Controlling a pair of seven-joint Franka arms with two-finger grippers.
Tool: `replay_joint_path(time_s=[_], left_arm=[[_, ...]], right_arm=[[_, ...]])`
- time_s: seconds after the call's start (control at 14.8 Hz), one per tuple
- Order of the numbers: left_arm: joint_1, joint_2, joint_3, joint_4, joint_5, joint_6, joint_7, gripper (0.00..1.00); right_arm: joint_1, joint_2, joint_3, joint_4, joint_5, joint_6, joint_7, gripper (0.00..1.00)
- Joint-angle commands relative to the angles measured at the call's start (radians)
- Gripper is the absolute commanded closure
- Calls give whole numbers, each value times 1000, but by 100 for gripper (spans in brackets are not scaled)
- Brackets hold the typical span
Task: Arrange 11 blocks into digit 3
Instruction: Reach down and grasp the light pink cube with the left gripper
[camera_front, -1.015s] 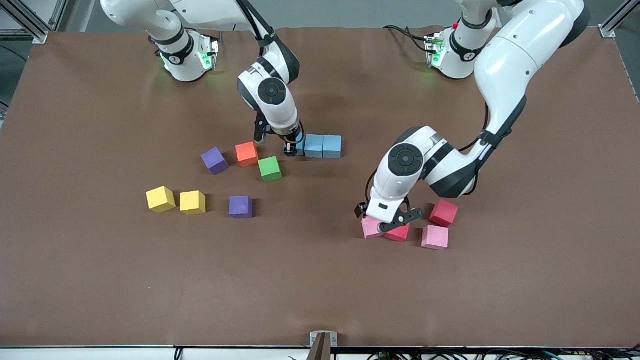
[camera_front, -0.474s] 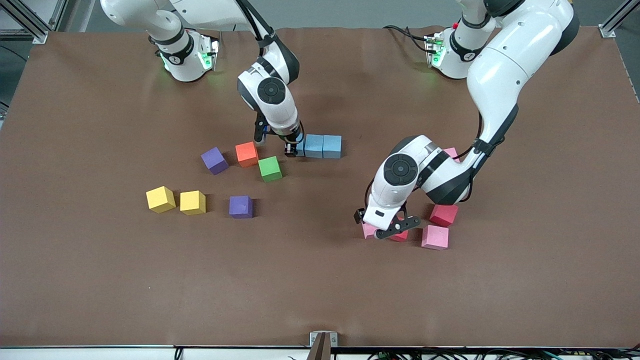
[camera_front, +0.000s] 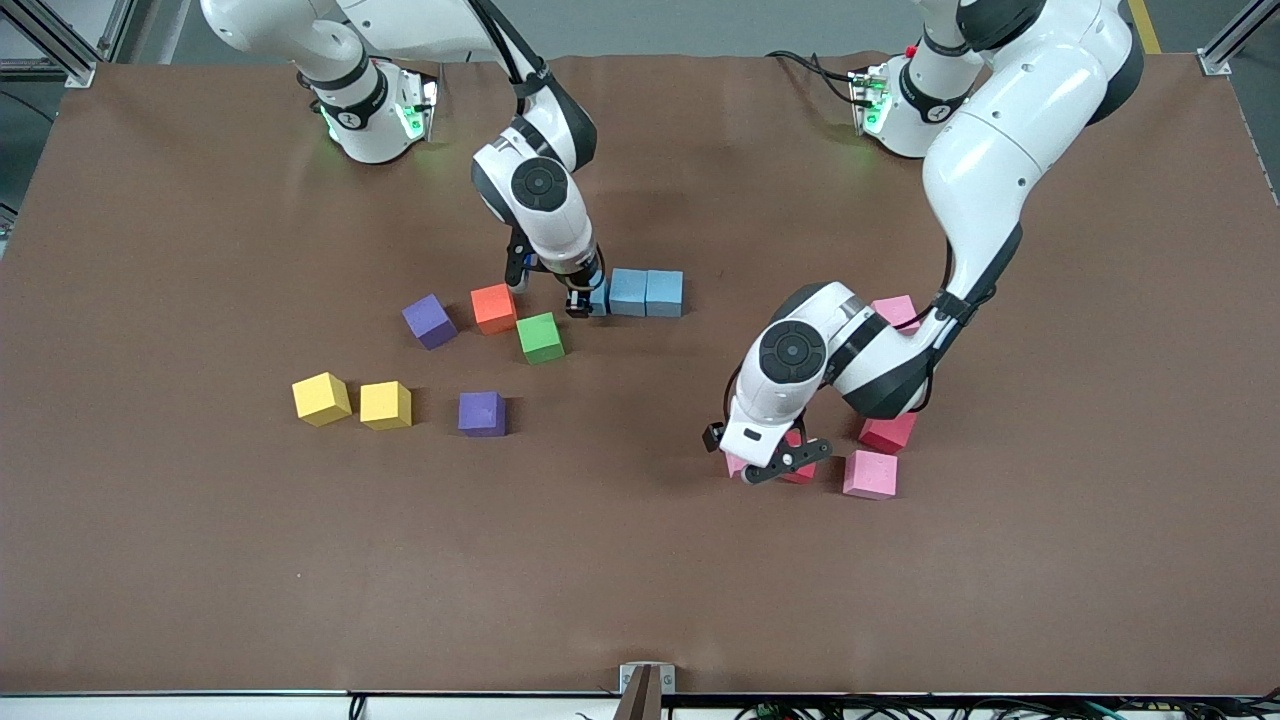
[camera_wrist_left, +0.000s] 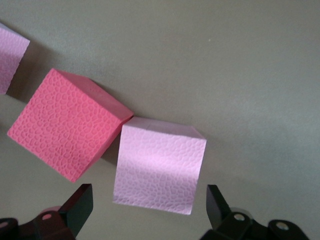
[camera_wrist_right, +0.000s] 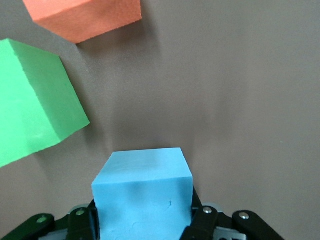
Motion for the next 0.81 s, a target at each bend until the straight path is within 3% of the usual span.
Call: replay_joint_path(time_s=[0.0, 0.74], left_arm=[[-17, 22, 11, 43, 11, -3, 24, 0], [-30, 53, 48, 49, 8, 84, 57, 0]], right_arm=[[17, -4, -15, -18, -21, 24, 42, 100], [40, 1, -15, -17, -22, 24, 42, 100]])
